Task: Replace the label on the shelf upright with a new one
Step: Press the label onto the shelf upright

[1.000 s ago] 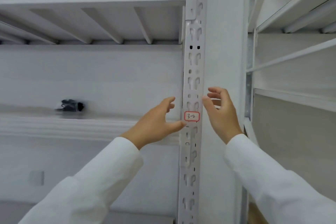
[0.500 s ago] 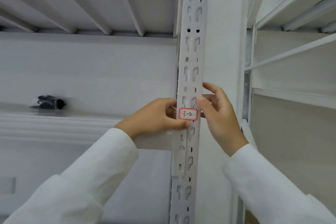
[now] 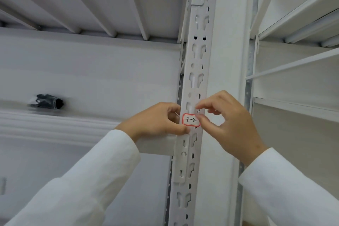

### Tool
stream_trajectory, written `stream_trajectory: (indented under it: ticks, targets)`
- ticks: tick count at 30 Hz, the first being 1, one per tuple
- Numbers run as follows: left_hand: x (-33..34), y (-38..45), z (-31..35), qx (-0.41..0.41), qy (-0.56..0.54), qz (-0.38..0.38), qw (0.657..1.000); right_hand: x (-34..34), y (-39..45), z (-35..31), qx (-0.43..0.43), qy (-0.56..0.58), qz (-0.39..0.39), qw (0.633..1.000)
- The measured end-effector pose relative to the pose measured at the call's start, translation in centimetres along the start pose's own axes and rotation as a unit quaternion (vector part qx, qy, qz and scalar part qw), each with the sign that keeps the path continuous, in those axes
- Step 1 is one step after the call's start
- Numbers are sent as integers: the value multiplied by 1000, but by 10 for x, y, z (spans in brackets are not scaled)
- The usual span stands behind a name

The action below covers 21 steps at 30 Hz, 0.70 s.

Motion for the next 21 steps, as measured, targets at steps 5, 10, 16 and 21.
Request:
stream_trajectory:
  ticks: [5, 10, 16, 21]
  targets:
    - [0, -1, 0, 2, -9, 0, 1000, 5, 3, -11, -51, -86, -25, 995]
    - [-2, 1, -2, -3, -5, 5, 1000, 10, 8, -12, -54, -114, -39, 991]
    - [-2, 3, -2, -3, -15, 6, 1000, 11, 11, -15, -95, -140, -39, 985]
    - [-1, 3, -4, -8, -22, 14, 1000, 11, 10, -15, -98, -130, -33, 986]
Point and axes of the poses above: each hand's wrist, its own y-axis towards the middle knuckle, its own x-axis out of the palm, z = x × y, the point moved 6 cm from there along y, towards the middle knuckle, and after that the axes turned 11 degrees about -y, right-handed, at the moved point
